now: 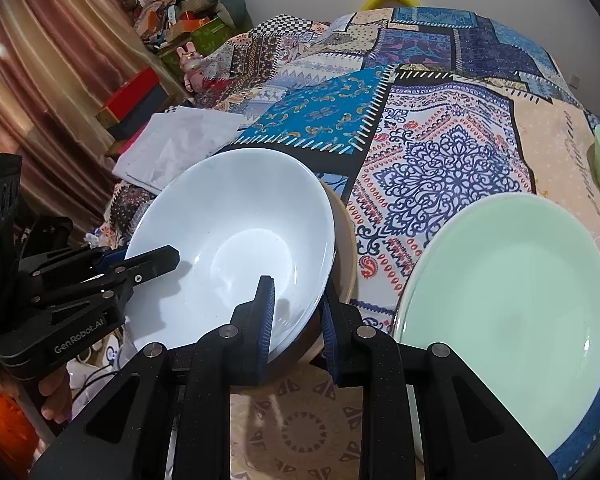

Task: Organize plates and bowls
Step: 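Lower the white spotted bowl onto the pale pink bowl and open both tools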

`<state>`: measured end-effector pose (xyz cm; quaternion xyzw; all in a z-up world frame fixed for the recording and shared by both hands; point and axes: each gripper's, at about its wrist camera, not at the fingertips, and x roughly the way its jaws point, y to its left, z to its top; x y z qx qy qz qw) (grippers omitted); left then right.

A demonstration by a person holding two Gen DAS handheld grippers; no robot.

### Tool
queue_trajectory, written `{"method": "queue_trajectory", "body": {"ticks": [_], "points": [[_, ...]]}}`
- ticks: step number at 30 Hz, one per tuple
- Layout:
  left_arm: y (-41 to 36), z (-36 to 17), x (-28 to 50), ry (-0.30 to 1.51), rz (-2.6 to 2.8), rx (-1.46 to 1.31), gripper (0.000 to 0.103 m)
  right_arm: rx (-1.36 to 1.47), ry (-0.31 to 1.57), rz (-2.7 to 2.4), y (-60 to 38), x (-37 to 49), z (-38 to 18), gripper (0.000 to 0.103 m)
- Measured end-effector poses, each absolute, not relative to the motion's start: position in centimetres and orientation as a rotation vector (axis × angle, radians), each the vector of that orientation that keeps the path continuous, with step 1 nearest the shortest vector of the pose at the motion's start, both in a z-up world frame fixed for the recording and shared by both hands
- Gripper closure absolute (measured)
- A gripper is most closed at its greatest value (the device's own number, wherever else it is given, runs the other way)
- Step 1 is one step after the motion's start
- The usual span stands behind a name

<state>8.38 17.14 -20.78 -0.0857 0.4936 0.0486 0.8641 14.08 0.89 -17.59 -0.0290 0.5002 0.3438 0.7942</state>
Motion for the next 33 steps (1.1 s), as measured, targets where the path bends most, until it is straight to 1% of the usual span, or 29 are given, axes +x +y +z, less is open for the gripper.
{"method": "queue_trajectory", "body": {"ticks": [6,9,14,19,21,23,25,27,29,31,33], "points": [[16.9,-21.4,9.0,1.054,0.104,-0.174,0.086,-0.056,1.063,0.733,0.2,14.2,-16.9,0.08],[16.8,-21.5,9.2,1.061,0.115,-0.167,0.085,-0.081,1.027,0.701,-0.4,14.1,-16.3,0.079],[16.4,-20.9,9.3,1.039,0.135,-0.122,0.085,-0.086,1.021,0.705,-1.1,14.1,-15.9,0.079],[16.0,-20.5,9.5,1.054,0.149,-0.082,0.083,-0.057,1.028,0.696,-2.3,14.1,-15.9,0.075],[15.9,-20.1,9.5,1.053,0.16,-0.074,0.079,-0.058,1.02,0.687,-3.0,14.1,-15.7,0.074],[15.9,-19.3,9.5,1.029,0.174,-0.072,0.07,-0.057,1.009,0.681,-3.7,14.1,-15.3,0.071],[15.7,-18.3,9.3,0.997,0.168,-0.069,0.065,-0.052,0.988,0.668,-4.6,14.2,-14.6,0.066],[15.3,-17.1,9.3,0.979,0.154,-0.058,0.058,-0.041,0.966,0.656,-5.5,14.2,-14.0,0.063],[14.8,-16.0,9.4,0.953,0.148,-0.055,0.048,-0.033,0.938,0.638,-6.6,14.3,-13.1,0.06],[14.2,-15.0,9.5,0.926,0.147,-0.06,0.044,-0.033,0.904,0.617,-7.9,14.3,-12.2,0.057],[13.4,-14.3,9.6,0.91,0.138,-0.063,0.04,-0.033,0.878,0.6,-8.9,14.5,-11.4,0.057]]}}
